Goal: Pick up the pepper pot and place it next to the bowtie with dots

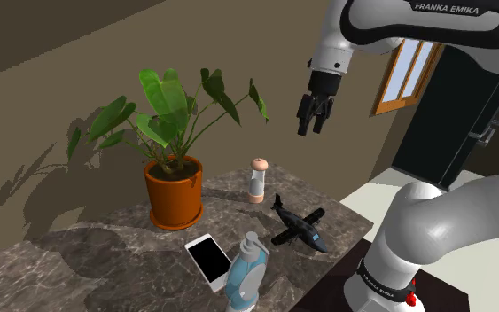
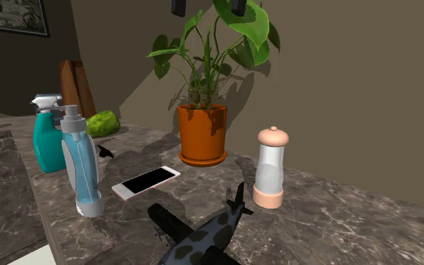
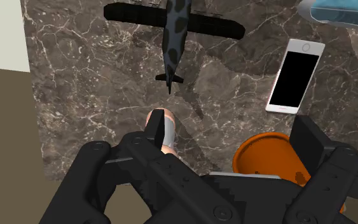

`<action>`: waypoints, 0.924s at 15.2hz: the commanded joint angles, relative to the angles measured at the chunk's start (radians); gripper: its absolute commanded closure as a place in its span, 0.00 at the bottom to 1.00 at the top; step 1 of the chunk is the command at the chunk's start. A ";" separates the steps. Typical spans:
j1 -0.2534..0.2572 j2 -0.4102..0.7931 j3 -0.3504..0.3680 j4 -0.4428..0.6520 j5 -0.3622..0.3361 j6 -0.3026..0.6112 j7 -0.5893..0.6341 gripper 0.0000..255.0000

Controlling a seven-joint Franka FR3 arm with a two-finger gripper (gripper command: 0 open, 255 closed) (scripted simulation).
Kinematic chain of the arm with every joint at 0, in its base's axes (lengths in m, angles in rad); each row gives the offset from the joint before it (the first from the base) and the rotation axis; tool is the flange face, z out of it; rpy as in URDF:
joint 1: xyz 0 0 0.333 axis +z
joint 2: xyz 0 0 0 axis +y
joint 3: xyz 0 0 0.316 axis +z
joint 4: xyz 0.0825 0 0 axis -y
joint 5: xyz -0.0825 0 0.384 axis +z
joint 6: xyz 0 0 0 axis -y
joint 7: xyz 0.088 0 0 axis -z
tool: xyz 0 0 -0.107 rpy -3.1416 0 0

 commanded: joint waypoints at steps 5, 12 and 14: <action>-0.003 0.146 0.003 0.024 -0.023 0.088 -0.007 0.00; -0.012 0.417 0.006 0.114 -0.064 0.213 -0.010 0.00; -0.014 0.497 0.006 0.151 -0.076 0.240 -0.008 0.00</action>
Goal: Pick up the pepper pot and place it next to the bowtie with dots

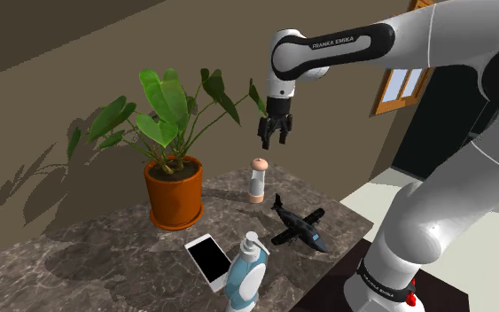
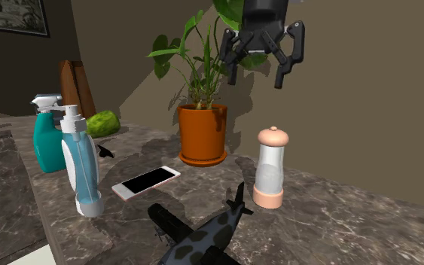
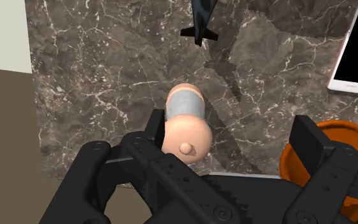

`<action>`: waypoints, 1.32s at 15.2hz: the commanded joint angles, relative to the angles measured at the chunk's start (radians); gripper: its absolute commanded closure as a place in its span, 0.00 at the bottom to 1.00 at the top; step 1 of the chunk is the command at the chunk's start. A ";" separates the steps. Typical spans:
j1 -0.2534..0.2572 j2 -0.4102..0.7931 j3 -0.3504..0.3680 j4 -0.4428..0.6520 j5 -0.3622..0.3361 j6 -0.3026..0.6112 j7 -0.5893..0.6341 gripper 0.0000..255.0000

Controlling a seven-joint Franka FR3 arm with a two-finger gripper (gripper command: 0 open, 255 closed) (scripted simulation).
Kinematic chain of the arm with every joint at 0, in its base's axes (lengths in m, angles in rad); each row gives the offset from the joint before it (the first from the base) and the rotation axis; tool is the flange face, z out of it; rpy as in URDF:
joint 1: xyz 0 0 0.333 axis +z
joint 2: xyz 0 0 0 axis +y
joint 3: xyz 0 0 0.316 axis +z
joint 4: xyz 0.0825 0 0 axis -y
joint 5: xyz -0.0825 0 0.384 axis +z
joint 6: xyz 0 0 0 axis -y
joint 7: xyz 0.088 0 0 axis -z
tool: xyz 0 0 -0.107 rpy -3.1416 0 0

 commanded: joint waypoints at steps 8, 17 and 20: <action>-0.013 0.371 -0.006 0.223 -0.055 0.075 0.011 0.00; -0.014 0.409 -0.008 0.153 -0.059 0.179 0.012 0.00; -0.014 0.409 -0.008 0.153 -0.059 0.179 0.012 0.00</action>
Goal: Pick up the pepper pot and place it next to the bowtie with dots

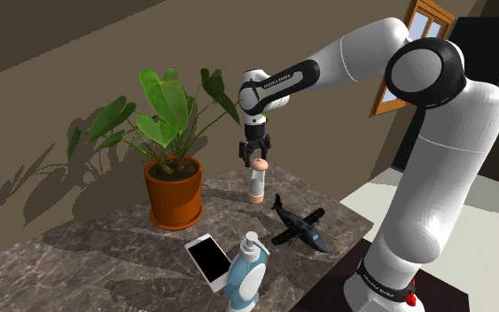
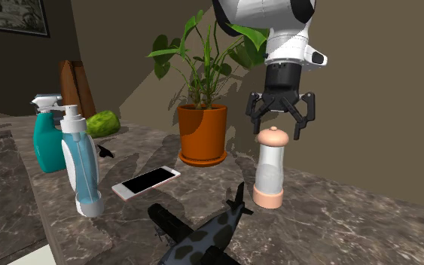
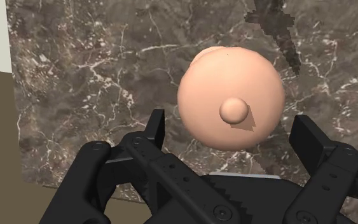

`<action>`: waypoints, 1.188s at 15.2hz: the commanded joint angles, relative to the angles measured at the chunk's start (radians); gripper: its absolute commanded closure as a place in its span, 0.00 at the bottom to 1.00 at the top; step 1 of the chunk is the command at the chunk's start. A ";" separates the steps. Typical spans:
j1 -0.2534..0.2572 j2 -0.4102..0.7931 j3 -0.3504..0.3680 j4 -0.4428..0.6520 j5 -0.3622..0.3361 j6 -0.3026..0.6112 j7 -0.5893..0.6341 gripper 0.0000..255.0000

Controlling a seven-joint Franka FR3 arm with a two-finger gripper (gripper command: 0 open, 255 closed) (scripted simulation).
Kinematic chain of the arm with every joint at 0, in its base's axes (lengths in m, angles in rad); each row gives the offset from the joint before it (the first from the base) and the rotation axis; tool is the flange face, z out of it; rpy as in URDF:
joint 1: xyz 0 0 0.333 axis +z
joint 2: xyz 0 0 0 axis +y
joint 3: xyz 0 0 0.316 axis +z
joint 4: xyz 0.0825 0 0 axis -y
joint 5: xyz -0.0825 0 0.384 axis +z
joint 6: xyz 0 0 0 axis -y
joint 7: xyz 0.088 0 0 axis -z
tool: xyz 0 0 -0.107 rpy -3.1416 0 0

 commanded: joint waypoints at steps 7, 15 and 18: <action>0.000 0.000 0.000 0.000 0.000 0.001 0.000 1.00; 0.000 -0.005 0.000 0.007 0.000 -0.012 0.000 1.00; 0.000 -0.019 0.000 0.031 -0.001 -0.050 0.000 1.00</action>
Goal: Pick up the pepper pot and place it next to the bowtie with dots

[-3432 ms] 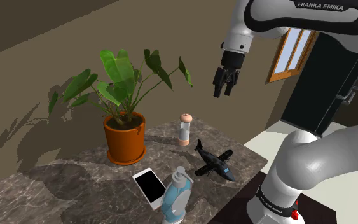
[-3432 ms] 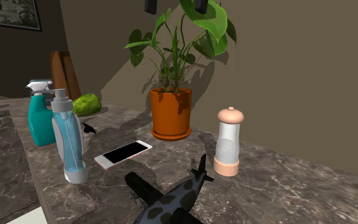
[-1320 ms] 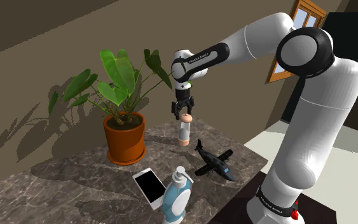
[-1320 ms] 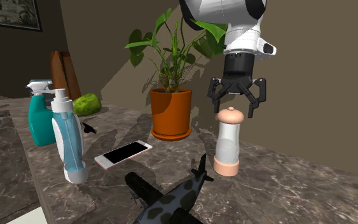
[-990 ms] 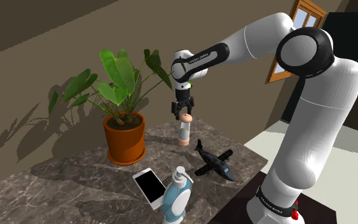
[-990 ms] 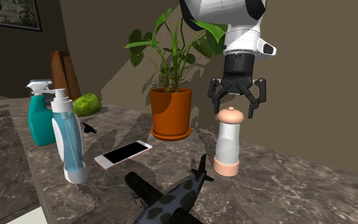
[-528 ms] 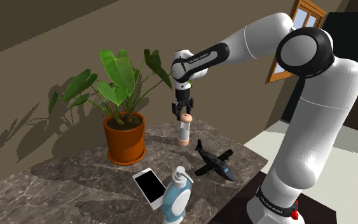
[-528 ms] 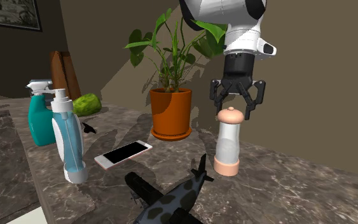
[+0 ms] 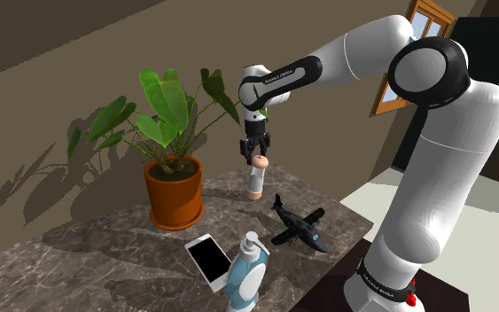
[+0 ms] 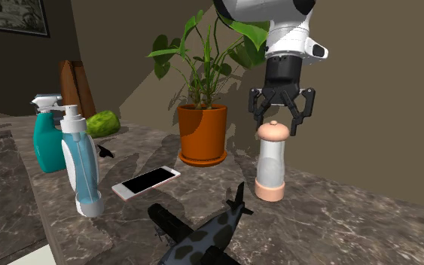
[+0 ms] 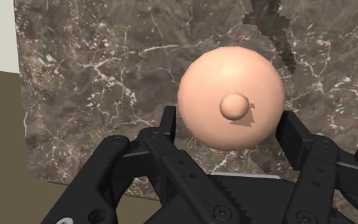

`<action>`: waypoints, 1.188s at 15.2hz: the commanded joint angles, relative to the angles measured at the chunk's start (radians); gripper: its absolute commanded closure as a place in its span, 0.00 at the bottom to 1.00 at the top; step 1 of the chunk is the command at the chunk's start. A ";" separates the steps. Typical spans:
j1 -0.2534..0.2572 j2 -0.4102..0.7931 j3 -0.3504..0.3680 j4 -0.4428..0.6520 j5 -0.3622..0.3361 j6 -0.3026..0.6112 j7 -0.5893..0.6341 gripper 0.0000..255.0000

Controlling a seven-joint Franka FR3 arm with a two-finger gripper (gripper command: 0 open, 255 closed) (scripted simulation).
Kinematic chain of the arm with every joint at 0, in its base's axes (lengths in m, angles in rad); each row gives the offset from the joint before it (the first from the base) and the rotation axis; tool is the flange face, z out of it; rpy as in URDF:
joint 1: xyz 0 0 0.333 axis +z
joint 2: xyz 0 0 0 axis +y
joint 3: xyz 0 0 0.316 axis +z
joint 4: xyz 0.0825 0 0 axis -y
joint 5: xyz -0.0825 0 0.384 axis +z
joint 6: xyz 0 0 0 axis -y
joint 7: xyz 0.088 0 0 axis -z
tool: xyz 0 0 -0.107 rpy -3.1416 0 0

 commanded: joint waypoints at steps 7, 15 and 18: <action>0.000 -0.030 0.000 0.076 -0.001 -0.106 -0.001 1.00; 0.001 -0.048 0.000 0.163 -0.002 -0.211 -0.003 1.00; 0.001 -0.051 0.000 0.199 -0.002 -0.250 -0.003 1.00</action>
